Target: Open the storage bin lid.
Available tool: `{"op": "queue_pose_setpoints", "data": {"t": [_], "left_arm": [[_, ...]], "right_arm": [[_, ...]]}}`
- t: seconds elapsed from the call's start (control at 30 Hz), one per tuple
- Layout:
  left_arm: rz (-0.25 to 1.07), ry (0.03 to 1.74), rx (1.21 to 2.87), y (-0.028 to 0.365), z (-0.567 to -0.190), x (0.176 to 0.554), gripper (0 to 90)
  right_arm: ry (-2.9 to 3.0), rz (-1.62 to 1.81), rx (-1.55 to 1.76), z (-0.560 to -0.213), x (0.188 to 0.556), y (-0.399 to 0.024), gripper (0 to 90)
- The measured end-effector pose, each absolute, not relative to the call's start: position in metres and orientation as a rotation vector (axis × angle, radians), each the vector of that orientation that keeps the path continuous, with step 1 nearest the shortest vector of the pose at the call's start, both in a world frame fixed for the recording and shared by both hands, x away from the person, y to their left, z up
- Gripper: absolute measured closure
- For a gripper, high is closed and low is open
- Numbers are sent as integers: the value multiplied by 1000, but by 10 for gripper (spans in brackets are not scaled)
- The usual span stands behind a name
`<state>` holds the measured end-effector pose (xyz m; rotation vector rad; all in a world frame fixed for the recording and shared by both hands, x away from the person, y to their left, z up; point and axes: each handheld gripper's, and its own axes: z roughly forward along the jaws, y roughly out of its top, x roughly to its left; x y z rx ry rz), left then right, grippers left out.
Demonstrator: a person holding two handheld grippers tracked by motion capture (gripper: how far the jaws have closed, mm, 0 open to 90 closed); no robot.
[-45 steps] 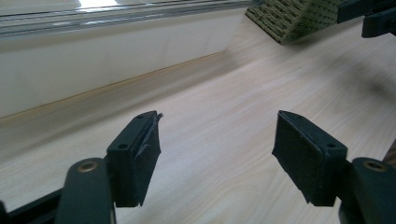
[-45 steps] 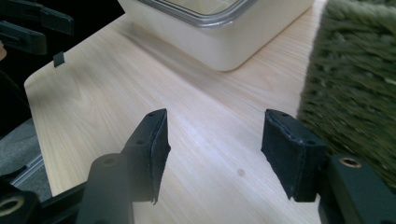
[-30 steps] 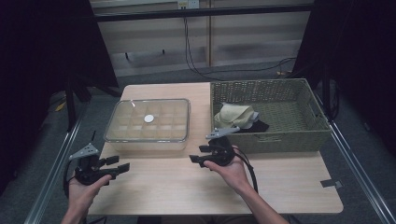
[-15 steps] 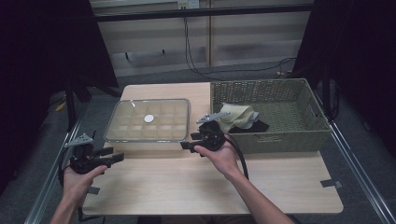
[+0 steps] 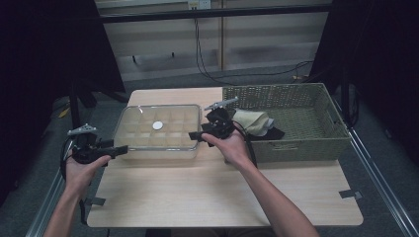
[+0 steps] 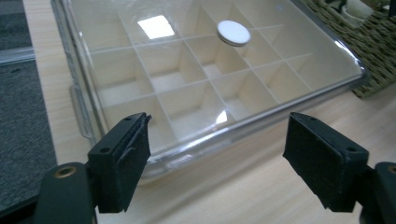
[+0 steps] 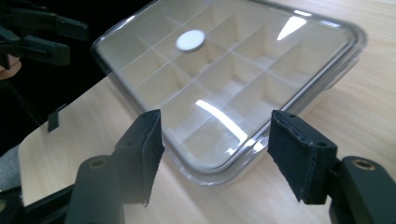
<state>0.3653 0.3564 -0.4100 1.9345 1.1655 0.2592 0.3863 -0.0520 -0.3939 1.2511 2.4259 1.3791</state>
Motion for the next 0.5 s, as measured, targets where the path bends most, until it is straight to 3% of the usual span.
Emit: {"op": "queue_pose_setpoints", "data": {"t": [0.1,0.5], "left_arm": [[277,1190,1943,358,-408,374,162],[263,1230,1937,363,-409,404,131]], "right_arm": [[2429,1360,1270,-393,398,-55,346],[2444,1319,1307,-393,431,-52,320]]}}
